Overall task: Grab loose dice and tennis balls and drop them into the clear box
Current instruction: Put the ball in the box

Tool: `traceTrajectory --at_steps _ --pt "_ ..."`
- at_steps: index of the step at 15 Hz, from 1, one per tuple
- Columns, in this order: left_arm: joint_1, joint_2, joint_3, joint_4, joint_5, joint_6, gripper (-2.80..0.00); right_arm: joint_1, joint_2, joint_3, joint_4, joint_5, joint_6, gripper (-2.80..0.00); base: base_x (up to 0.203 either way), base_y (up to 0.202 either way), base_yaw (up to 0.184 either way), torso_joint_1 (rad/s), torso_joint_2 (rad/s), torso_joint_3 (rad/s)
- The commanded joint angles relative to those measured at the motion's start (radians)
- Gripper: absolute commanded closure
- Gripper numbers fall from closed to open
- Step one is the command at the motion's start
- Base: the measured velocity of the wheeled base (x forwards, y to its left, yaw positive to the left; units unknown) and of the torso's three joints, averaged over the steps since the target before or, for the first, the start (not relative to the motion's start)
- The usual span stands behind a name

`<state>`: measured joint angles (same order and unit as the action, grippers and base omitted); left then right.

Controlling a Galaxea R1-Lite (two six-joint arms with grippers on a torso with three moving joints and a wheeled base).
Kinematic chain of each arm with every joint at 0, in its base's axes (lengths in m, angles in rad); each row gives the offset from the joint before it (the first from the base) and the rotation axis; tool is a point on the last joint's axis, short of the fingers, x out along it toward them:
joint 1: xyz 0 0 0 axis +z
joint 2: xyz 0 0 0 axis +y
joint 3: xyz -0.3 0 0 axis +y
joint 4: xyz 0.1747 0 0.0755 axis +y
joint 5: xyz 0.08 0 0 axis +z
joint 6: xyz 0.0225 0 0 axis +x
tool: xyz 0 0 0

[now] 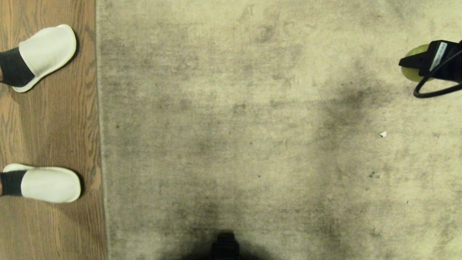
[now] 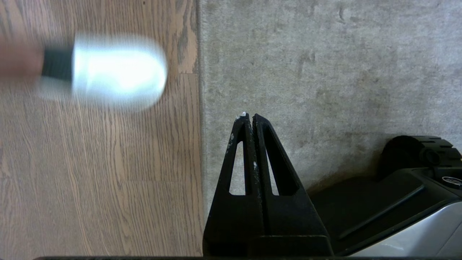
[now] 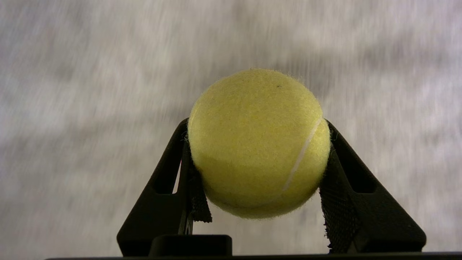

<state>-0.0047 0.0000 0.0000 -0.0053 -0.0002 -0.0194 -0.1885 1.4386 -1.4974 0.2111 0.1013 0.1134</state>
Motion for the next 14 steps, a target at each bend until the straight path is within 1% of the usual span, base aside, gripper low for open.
traceTrajectory --at_steps 1,6,9,12,14 --pt "0.0 0.0 0.002 -0.001 0.0 -0.001 0.0 0.0 -0.239 0.202 0.0 0.005 0.002 0.0 0.0 0.0 0.0 0.0 0.0 0.0" --pt "-0.001 0.0 0.002 -0.001 0.0 -0.001 0.0 0.001 -0.572 0.534 -0.001 0.008 -0.004 0.0 0.0 0.0 0.0 0.0 0.0 0.0" --pt "0.0 0.0 0.002 -0.001 0.0 -0.001 0.0 0.002 -0.752 0.757 -0.001 0.019 -0.012 0.0 0.0 0.0 0.0 0.0 0.0 0.0" --pt "0.0 0.0 0.002 -0.001 0.0 -0.001 0.0 0.003 -0.845 0.929 -0.003 0.103 -0.03 0.0 0.0 0.0 0.0 0.0 0.0 0.0" --pt "-0.001 0.0 0.002 -0.001 0.0 -0.001 0.0 0.003 -0.873 1.029 -0.009 0.123 -0.063 0.0 0.0 0.0 0.0 0.0 0.0 0.0"
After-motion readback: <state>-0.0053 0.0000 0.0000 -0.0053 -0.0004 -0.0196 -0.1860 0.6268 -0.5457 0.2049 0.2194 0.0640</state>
